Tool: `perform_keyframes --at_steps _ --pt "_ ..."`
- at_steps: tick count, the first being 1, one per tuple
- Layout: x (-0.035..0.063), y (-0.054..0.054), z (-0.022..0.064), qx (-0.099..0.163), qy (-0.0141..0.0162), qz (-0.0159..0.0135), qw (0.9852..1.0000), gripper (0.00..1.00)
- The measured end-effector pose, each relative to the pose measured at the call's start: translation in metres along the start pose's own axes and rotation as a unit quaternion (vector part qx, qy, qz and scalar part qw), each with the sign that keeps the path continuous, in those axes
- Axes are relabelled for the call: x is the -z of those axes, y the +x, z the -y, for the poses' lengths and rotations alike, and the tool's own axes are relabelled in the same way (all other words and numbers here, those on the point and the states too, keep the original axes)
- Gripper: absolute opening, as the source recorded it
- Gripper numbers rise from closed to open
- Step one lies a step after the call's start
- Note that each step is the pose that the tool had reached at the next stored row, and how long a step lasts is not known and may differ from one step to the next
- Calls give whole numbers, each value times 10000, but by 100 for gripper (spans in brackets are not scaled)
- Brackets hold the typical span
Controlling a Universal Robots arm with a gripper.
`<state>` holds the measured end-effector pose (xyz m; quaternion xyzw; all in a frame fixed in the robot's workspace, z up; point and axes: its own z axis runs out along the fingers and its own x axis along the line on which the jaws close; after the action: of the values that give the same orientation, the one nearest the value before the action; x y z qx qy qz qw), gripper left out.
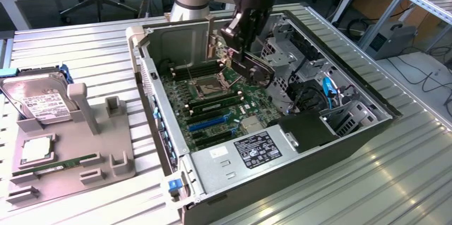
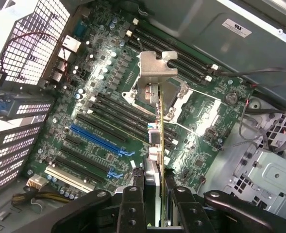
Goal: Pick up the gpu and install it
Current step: 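Insert the gpu into the slot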
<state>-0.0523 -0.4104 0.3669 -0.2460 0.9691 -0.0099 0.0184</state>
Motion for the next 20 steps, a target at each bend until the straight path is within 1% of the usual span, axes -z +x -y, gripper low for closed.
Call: perform_keyframes --at_steps 11,20 --pt "0 0 0 218 -7 6 9998 27" --pt "-1 0 0 404 -13 11 9992 27"
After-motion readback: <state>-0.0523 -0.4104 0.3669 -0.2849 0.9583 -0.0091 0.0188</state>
